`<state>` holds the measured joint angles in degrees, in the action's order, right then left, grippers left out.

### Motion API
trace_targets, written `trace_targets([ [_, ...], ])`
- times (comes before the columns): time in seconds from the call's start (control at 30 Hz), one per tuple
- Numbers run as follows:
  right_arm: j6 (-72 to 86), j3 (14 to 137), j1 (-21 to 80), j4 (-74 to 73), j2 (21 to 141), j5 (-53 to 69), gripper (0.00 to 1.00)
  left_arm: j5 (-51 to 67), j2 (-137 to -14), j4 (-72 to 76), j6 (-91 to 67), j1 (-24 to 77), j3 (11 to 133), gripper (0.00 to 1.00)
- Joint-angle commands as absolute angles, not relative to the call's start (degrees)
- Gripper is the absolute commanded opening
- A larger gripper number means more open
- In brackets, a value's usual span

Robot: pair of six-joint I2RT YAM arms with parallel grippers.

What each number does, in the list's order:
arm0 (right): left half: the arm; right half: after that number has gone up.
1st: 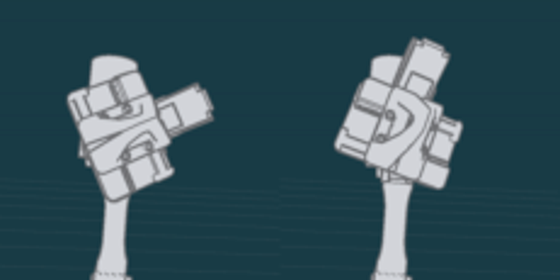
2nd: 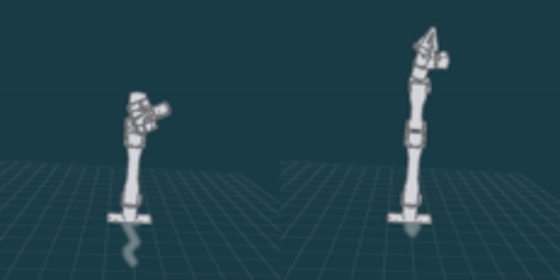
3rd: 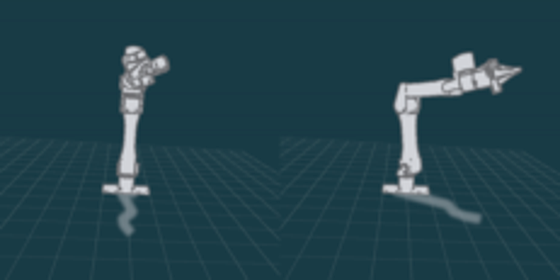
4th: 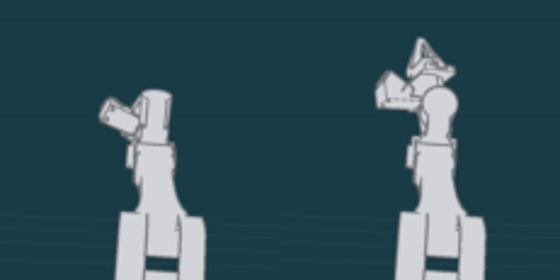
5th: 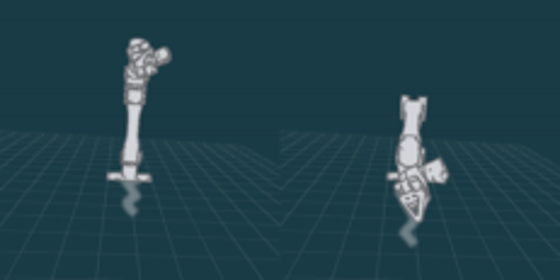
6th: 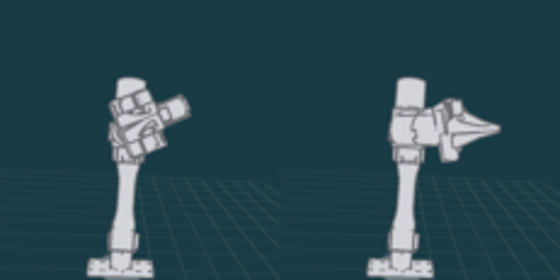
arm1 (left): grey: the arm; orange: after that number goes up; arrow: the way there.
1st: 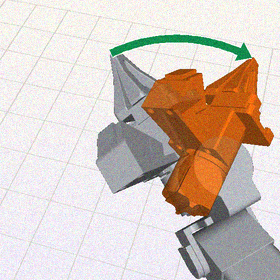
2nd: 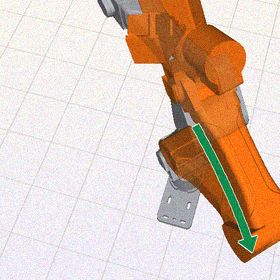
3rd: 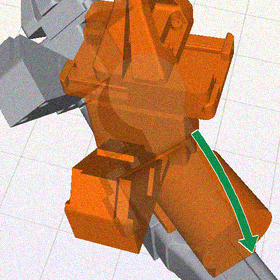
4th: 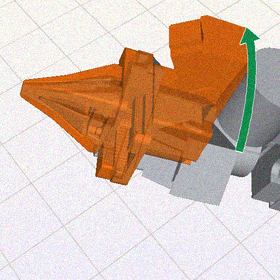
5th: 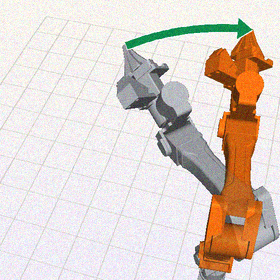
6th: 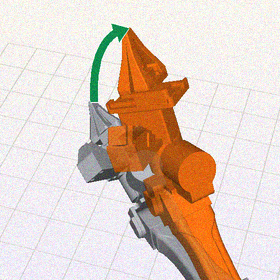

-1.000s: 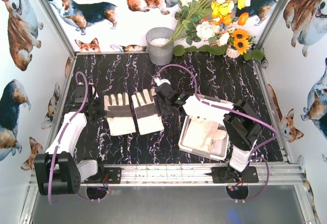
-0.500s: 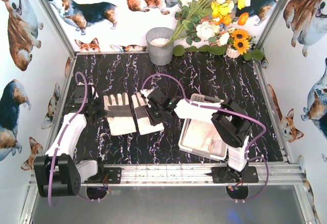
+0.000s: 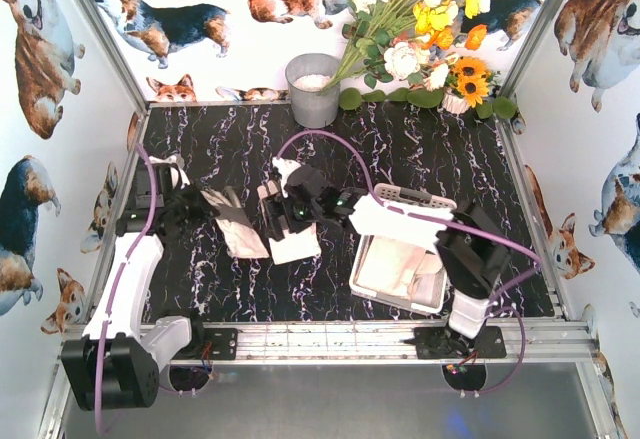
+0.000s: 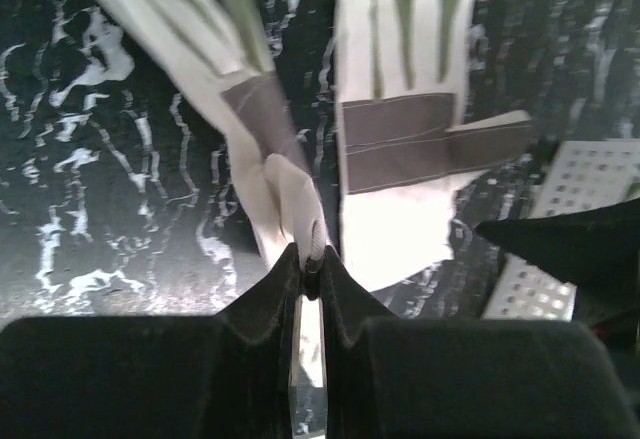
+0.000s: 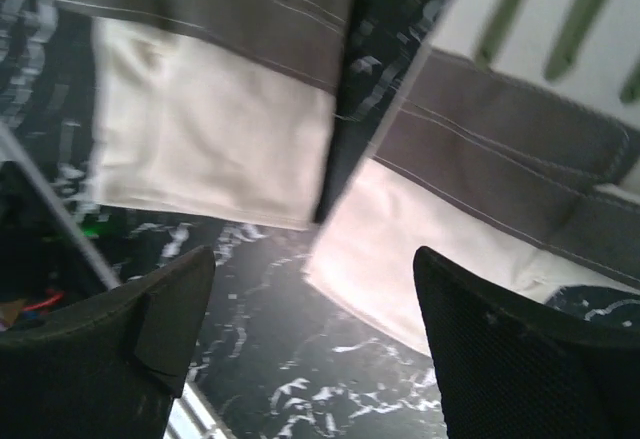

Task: Put the gloves into the storage basket
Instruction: Pair the glove with the glove.

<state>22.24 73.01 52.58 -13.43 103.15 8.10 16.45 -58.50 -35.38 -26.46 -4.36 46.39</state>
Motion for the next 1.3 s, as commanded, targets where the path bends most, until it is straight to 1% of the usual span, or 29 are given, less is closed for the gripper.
trace_targets([
  [0.0, 23.4, 72.4, 56.6, -3.6, 95.8, 5.2, 0.85, 24.0, -56.4, -34.6, -33.2, -5.0, 49.4, 0.0],
  [0.07, 22.3, 73.6, 57.9, -3.7, 95.4, 2.8, 0.87, 27.2, -56.3, -34.5, -34.6, -5.0, 49.8, 0.0],
  [0.2, 17.7, 76.8, 61.5, -4.6, 96.0, -3.4, 0.88, 30.7, -55.3, -34.2, -37.1, -5.1, 50.1, 0.0],
  [0.3, 14.4, 77.6, 63.3, -1.9, 97.3, -6.8, 0.88, 32.2, -54.2, -33.7, -38.8, -5.1, 50.0, 0.0],
  [0.5, 9.8, 79.2, 64.1, 0.0, 100.3, -7.3, 0.88, 34.1, -53.0, -34.3, -40.1, -5.1, 50.3, 0.0],
  [0.77, 5.6, 82.8, 66.2, 0.7, 104.1, -12.6, 0.85, 36.2, -51.3, -32.7, -43.5, -4.9, 49.0, 0.0],
  [0.87, 5.8, 82.8, 66.5, 2.4, 104.9, -14.3, 0.81, 36.6, -51.1, -32.8, -43.8, -4.8, 49.0, 0.0],
  [0.93, 5.5, 83.2, 66.7, 2.9, 105.6, -15.5, 0.73, 37.1, -51.1, -32.9, -43.8, -4.9, 48.9, 0.0],
  [0.97, 5.5, 83.3, 66.7, 3.0, 105.9, -16.2, 0.63, 37.3, -51.1, -33.0, -43.9, -4.9, 48.8, 0.0],
  [1.0, 5.6, 83.3, 66.7, 3.2, 106.1, -16.9, 0.48, 37.3, -51.1, -33.0, -43.8, -4.9, 48.8, 0.0],
  [1.03, 5.9, 83.1, 66.7, 3.4, 106.1, -17.9, 0.36, 37.2, -51.0, -33.0, -43.8, -4.9, 48.7, 0.0],
  [1.07, 6.4, 82.7, 66.7, 3.6, 105.8, -18.8, 0.2, 37.0, -50.9, -33.0, -43.7, -4.9, 48.7, 0.0],
  [1.1, 6.9, 82.1, 66.7, 4.0, 105.3, -19.4, 0.07, 36.8, -50.8, -32.9, -43.6, -4.9, 48.5, 0.0],
  [1.13, 7.7, 81.5, 66.7, 4.3, 104.8, -20.0, 0.0, 36.7, -50.8, -32.8, -43.6, -4.9, 48.4, 0.0],
  [1.2, 10.4, 80.8, 66.7, 3.8, 103.9, -21.5, 0.0, 36.4, -50.7, -32.1, -43.2, -4.9, 48.0, 0.0],
  [1.23, 12.7, 80.6, 66.6, 3.1, 103.5, -22.0, 0.0, 36.4, -50.5, -31.4, -42.9, -4.8, 47.8, 0.02],
  [1.27, 15.1, 80.2, 66.5, 2.4, 103.2, -22.5, 0.0, 36.1, -50.3, -31.1, -42.3, -4.8, 47.9, 0.11],
])
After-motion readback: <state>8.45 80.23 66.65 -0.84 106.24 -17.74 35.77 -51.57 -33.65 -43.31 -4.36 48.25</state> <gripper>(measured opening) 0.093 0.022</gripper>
